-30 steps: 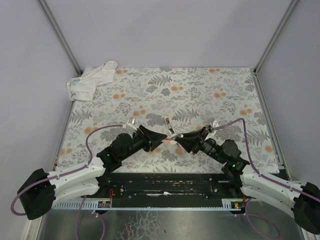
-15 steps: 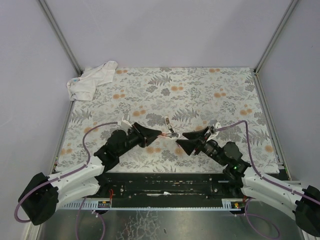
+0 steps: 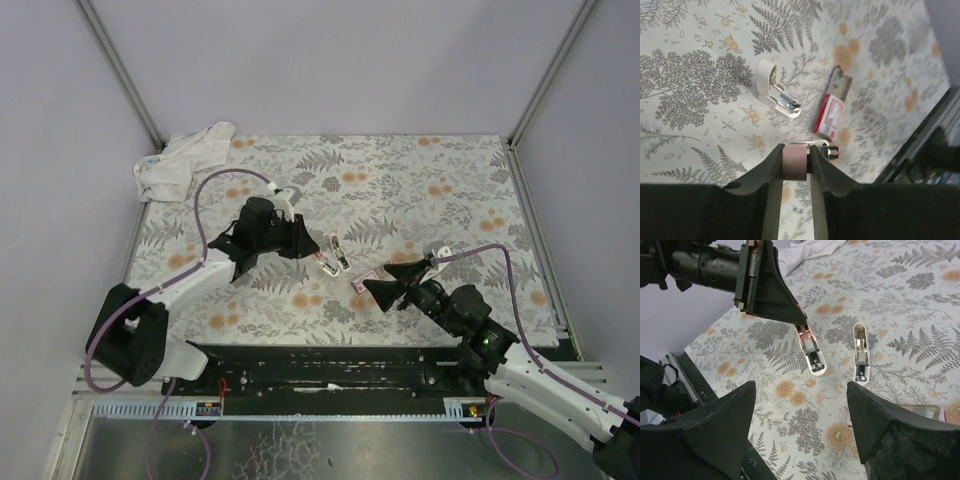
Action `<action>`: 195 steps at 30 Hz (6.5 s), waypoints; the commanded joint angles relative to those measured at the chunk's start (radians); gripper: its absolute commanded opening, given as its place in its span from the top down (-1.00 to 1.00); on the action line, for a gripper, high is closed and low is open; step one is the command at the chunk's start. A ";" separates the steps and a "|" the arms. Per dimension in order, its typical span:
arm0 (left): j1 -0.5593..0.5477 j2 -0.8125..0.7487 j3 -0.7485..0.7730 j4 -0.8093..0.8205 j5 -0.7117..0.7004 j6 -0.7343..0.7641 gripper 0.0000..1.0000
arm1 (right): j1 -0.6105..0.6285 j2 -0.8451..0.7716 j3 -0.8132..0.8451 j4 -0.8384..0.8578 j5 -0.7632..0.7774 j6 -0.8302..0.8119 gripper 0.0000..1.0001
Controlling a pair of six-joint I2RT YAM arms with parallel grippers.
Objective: Load the staples into the stapler
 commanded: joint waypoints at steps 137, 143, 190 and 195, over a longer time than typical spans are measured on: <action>0.252 -0.208 0.143 -0.328 -0.304 0.237 -0.72 | 0.058 1.010 0.800 -0.637 -0.245 -0.386 0.62; 0.253 -0.218 0.147 -0.341 -0.342 0.244 -0.72 | 0.156 1.088 0.818 -0.655 -0.236 -0.433 0.62; 0.254 -0.276 0.133 -0.336 -0.277 0.244 -0.72 | 0.206 1.052 0.646 -0.627 -0.002 -0.400 -0.18; 0.254 -0.282 0.129 -0.333 -0.288 0.244 -0.72 | 0.206 0.963 0.644 -0.663 0.037 -0.290 -0.31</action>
